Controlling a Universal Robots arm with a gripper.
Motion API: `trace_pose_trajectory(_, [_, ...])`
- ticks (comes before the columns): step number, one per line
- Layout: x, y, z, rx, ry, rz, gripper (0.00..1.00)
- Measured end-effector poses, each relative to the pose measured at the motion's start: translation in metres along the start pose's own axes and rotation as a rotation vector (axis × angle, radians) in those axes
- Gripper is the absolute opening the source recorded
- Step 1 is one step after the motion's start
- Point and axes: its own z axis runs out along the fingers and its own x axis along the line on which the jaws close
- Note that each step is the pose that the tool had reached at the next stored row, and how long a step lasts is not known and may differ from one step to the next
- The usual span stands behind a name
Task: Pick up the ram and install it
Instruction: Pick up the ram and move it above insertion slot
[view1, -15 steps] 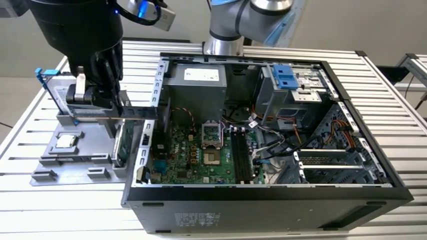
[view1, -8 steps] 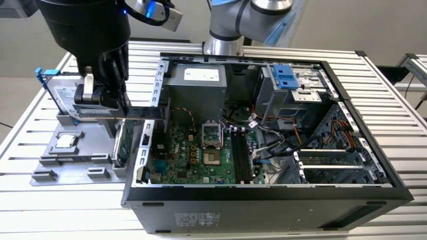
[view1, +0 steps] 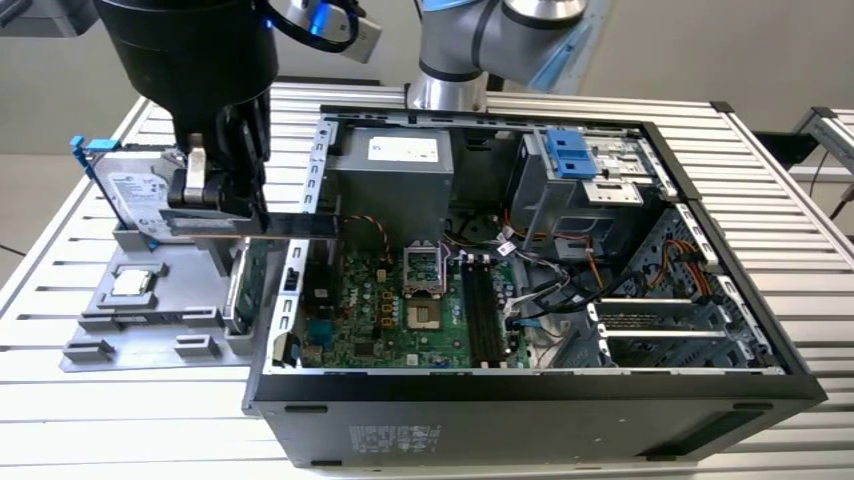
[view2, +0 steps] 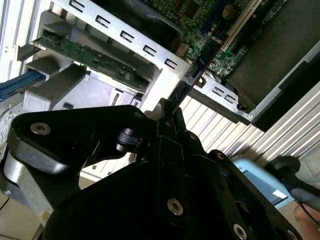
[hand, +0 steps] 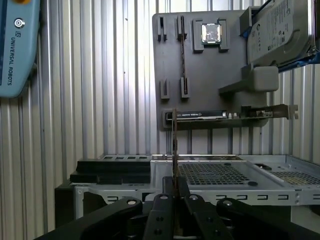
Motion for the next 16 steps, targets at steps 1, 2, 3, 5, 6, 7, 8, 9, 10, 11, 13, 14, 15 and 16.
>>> trace_pose_trajectory(1, [0.0, -0.0011, 0.0, 0.0, -0.0001, 0.0, 0.0])
trace_pose_trajectory(2, [0.0, -0.0022, 0.0, 0.0, 0.0, 0.0, 0.0])
trace_pose_trajectory(3, [-0.0001, -0.0034, -0.0001, 0.0, 0.0, 0.0, 0.0])
trace_pose_trajectory(5, [-0.0001, -0.0059, -0.0001, 0.0, 0.0, 0.0, 0.0])
trace_pose_trajectory(6, [-0.0001, -0.0069, -0.0001, 0.0, -0.0001, 0.0, 0.0])
trace_pose_trajectory(7, [-0.0002, -0.008, -0.0002, 0.0, 0.0, 0.0, 0.0])
trace_pose_trajectory(8, [-0.0002, -0.0091, -0.0002, 0.0, 0.0, 0.0, 0.0])
trace_pose_trajectory(9, [-0.0002, -0.0102, -0.0002, 0.0, -0.0001, 0.0, 0.0])
trace_pose_trajectory(10, [-0.0003, -0.0112, -0.0002, 0.0001, -0.0001, 0.0, 0.0])
trace_pose_trajectory(11, [-0.0003, -0.0123, -0.0003, 0.0, -0.0001, 0.0, 0.0])
trace_pose_trajectory(13, [-0.0003, -0.0143, -0.0004, 0.0, 0.0, 0.0, 0.0])
trace_pose_trajectory(14, [-0.0003, -0.0153, -0.0004, 0.0, -0.0001, 0.0, 0.0])
trace_pose_trajectory(15, [-0.0004, -0.0163, -0.0003, 0.0001, -0.0001, 0.0, 0.0])
trace_pose_trajectory(16, [-0.0004, -0.0173, -0.0004, 0.0001, -0.0001, 0.0, 0.0])
